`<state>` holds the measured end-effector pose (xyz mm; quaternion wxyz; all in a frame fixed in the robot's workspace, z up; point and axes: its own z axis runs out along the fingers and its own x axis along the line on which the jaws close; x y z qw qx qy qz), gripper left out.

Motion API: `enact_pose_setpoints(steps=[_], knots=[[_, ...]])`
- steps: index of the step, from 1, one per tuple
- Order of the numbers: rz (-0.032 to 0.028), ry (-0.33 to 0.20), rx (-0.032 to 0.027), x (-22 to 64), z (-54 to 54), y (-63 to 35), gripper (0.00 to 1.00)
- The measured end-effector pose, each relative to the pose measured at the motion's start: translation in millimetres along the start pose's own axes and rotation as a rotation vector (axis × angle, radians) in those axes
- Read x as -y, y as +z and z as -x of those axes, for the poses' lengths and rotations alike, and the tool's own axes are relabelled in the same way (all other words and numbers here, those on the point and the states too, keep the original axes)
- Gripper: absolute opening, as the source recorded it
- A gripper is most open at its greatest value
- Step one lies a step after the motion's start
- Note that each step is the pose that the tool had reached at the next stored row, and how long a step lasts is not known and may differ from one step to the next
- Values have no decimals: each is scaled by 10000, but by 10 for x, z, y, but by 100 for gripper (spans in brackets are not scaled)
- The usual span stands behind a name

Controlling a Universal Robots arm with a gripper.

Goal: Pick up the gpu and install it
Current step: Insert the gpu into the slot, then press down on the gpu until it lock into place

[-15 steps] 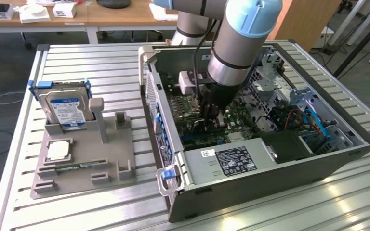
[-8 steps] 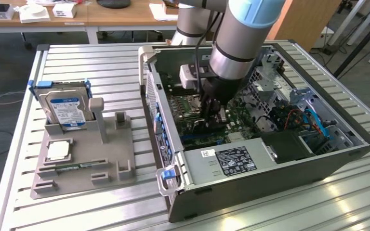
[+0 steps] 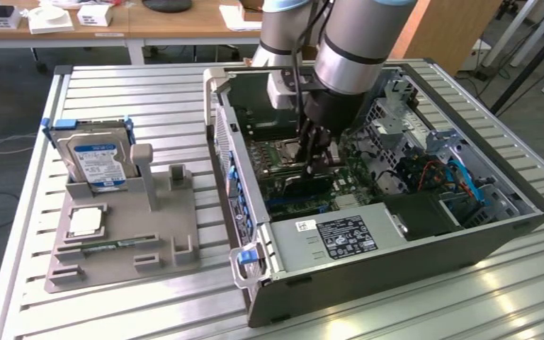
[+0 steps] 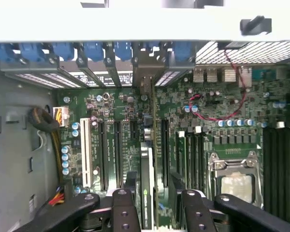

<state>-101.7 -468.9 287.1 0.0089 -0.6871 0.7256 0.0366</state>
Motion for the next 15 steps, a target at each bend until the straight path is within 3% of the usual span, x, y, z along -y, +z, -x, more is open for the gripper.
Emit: enact_pose_setpoints(steps=[15], knots=[[9,2,9,0,0,-4,40]])
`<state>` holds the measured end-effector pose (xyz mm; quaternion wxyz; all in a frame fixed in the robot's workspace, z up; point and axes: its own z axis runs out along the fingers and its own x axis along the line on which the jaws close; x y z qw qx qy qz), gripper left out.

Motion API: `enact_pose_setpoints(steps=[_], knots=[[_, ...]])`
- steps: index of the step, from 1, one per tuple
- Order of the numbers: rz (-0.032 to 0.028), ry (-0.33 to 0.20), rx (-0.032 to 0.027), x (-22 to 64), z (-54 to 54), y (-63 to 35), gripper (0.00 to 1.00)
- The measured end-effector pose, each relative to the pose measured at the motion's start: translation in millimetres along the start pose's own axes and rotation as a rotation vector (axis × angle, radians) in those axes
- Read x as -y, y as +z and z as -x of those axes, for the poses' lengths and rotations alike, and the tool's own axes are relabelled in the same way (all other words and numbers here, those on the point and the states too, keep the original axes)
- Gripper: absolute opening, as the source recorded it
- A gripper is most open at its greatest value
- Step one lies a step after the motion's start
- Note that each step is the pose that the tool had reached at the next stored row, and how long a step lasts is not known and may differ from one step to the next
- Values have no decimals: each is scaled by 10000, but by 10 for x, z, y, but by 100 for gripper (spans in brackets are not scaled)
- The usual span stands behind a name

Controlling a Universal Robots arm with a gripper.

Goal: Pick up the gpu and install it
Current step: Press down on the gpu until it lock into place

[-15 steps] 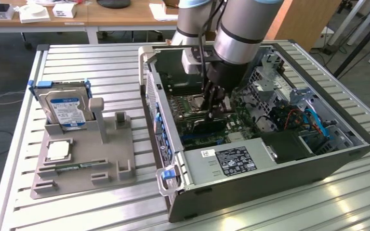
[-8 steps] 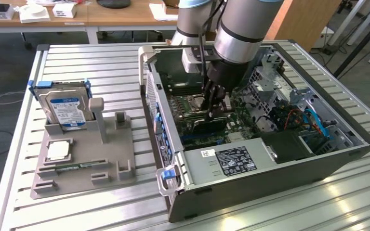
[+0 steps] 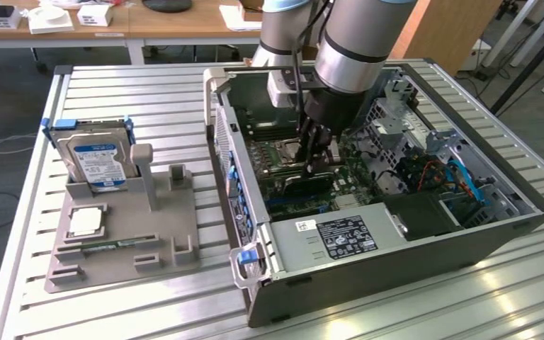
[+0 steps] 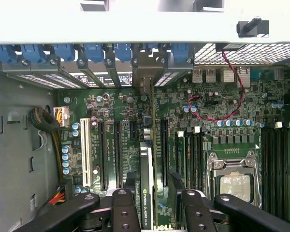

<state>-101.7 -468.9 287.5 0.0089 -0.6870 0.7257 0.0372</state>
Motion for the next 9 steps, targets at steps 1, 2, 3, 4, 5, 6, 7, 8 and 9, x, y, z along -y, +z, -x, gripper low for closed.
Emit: enact_pose_setpoints(steps=[1,2,3,4,5,6,7,8,9], knots=[[0,0,0,0,0,0,40],[1,-1,0,0,0,0,39],[0,0,0,0,0,0,33],[1,0,0,0,0,0,26],[1,0,0,0,0,0,26],[2,0,0,0,0,0,21],[1,0,0,0,0,0,21],[2,0,0,0,0,0,15],[2,0,0,0,0,0,11]])
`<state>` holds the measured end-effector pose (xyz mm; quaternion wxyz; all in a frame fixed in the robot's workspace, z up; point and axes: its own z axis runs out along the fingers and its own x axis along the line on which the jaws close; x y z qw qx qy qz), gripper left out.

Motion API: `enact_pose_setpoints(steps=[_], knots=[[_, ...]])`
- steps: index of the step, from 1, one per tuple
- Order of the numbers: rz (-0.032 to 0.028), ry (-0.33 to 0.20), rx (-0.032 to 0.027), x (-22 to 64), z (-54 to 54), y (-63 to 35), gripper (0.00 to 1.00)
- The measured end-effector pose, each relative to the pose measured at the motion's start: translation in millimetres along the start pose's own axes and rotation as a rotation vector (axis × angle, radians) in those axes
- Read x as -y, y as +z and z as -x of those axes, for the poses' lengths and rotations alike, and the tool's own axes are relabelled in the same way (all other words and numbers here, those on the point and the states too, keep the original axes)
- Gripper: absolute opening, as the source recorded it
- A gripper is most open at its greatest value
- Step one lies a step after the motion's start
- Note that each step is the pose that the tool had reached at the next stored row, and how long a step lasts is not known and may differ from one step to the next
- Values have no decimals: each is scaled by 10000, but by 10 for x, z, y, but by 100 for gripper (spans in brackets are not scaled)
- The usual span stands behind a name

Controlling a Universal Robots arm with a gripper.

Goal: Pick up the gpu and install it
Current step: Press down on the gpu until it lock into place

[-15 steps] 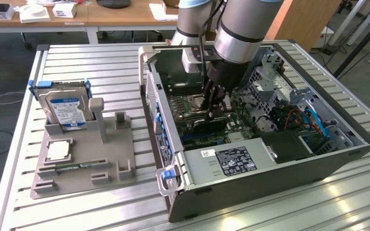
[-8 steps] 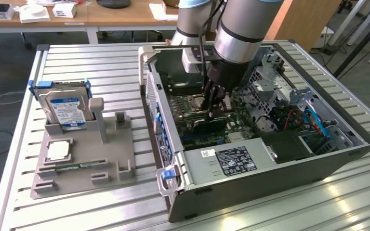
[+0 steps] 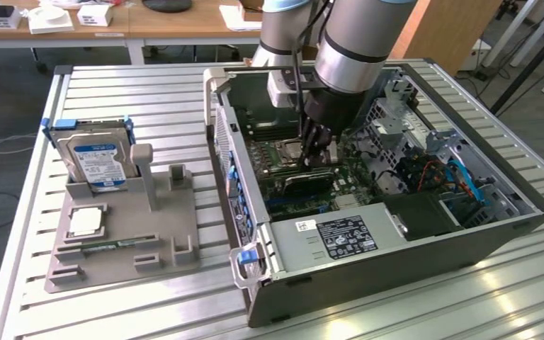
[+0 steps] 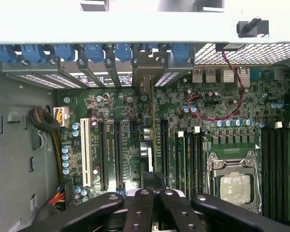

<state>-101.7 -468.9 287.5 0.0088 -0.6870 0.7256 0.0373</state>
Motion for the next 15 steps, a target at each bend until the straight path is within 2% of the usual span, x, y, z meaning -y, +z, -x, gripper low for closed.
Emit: enact_pose_setpoints(steps=[9,15], knots=[[1,1,1,-2,0,0,11],[-9,-2,1,-35,-2,6,11]])
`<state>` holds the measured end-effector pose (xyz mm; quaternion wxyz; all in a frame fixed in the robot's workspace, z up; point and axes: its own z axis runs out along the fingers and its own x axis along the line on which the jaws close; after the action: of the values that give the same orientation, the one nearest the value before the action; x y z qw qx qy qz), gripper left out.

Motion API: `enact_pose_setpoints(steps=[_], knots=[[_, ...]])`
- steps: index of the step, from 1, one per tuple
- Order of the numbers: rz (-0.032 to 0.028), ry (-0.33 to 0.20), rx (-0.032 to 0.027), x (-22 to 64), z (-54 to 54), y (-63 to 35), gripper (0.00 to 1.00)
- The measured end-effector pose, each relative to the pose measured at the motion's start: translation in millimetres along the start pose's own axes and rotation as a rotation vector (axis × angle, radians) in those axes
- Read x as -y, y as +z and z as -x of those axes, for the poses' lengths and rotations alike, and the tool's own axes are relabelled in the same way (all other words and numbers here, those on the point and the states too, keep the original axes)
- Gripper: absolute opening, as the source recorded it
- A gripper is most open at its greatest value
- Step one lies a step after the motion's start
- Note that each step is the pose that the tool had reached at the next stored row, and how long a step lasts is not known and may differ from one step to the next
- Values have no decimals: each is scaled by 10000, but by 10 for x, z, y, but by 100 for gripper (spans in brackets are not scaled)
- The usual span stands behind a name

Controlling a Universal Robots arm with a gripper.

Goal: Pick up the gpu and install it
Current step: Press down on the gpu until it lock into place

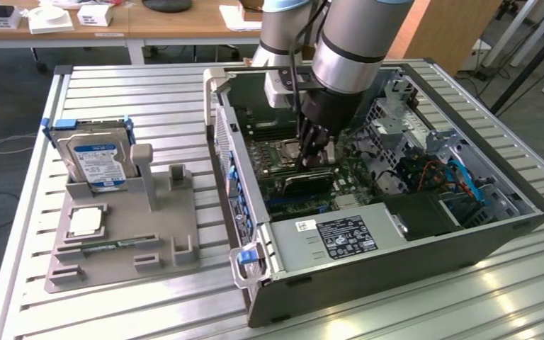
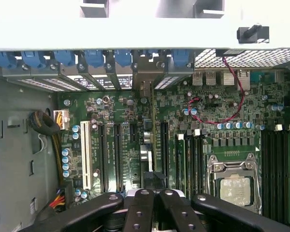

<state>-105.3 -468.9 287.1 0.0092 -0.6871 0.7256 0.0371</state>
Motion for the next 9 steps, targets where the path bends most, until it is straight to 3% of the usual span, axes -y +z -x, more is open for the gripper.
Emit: enact_pose_setpoints(steps=[9], knots=[[0,1,-2,1,-2,30,11]])
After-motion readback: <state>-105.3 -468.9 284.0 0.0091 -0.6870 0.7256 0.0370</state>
